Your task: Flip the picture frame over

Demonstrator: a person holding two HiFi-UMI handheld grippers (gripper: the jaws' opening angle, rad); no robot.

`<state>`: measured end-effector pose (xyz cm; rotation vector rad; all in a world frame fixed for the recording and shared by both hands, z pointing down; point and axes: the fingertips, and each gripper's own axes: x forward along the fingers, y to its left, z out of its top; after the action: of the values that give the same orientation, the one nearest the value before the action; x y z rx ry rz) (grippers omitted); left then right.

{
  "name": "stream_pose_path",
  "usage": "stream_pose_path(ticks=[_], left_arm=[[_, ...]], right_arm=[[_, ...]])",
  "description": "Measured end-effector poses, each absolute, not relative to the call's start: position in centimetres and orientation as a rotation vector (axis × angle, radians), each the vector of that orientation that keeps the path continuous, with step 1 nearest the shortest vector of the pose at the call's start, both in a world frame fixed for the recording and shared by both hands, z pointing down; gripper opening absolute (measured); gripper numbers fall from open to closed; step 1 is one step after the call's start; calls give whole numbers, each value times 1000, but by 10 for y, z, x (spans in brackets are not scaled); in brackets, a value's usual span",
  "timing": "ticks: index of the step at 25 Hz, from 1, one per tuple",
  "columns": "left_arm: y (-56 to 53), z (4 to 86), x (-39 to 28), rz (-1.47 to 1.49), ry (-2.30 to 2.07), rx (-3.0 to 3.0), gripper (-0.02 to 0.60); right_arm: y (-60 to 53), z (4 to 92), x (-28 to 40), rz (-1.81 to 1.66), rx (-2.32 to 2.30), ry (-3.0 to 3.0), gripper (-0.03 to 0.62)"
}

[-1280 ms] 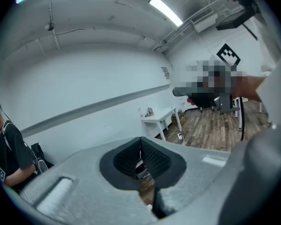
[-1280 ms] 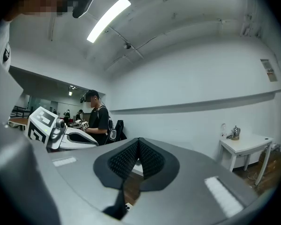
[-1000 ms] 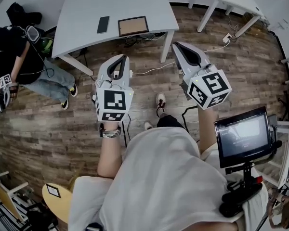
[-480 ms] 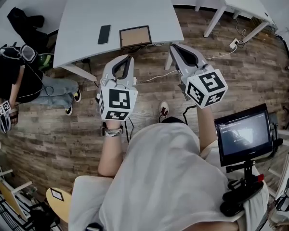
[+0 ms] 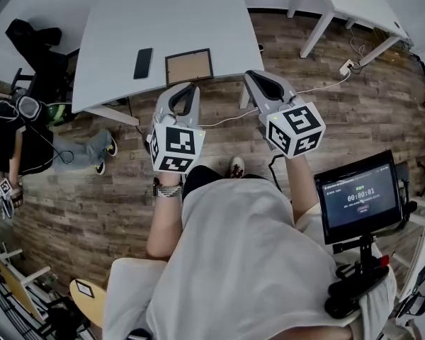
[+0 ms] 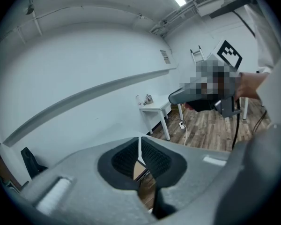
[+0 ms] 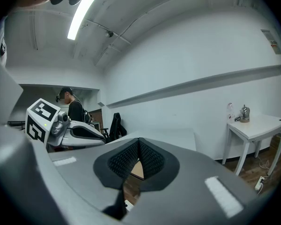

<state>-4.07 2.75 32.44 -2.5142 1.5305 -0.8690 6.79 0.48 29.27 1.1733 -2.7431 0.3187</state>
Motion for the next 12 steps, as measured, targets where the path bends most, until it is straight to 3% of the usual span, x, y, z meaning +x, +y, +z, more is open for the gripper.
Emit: stream_pose_path(ticks=[12], left_arm=[[32, 397, -31, -1116, 1393, -2525, 60]], right_arm=[[17, 341, 79, 431, 1224, -2664, 2]])
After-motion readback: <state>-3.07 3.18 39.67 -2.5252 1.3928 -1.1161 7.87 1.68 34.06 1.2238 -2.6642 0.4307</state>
